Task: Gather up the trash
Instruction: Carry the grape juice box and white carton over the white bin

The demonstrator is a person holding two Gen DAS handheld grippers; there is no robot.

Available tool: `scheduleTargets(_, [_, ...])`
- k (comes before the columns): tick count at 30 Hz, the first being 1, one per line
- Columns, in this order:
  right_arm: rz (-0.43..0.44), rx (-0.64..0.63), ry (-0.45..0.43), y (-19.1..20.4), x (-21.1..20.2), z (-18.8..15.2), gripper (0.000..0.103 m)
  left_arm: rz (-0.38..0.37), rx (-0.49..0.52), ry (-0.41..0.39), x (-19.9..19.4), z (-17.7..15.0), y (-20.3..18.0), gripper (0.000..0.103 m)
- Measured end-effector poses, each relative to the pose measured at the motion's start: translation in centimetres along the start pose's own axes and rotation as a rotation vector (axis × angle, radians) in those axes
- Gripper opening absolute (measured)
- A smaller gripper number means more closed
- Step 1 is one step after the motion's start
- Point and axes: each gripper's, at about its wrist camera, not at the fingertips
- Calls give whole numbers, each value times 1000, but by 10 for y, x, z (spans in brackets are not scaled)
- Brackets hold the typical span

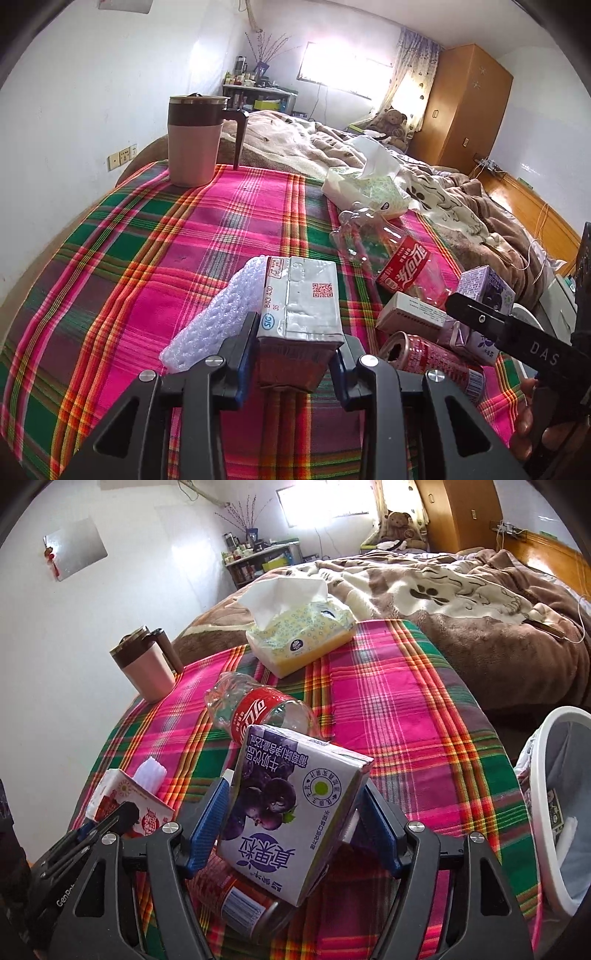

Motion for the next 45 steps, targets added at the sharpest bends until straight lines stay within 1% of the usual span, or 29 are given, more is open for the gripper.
scheduleTargets(5, [13,2,-38,-6,-9,0,71,4,22,-12,-6,-1,-9,35])
scheduleTargets(12, [35,15,-62,-19,-21,1,71,-11,56,-25,-17,-3,-28,35])
scheduleTargets(17, [35,10,-95,-28,-33,0,71,-15,87,-39,-27,-2,-46,35])
scheduleTargets(24, [30,17,-132,-47,-50,-1,71,-42,138,-51,-35,-2,-77,35])
scheduleTargets(32, [-10,35,-172,-76,-67,-2,71,-89,201,-58,-37,-5,-122,35])
scheduleTargets(39, [-47,79,-198,-108,-79,-3,71,-135,255,-54,-34,-9,-161,35])
scheduleTargets(45, [-79,103,-217,-130,-86,-3,71,-167,286,-49,-30,-13,-187,35])
Point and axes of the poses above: each gripper's, at about its wrist camera, not at the fingertips, and x roughly the way its jaws point, y to its left, z to its top, and after that the axes turned 15 degrees about -z, right-handed
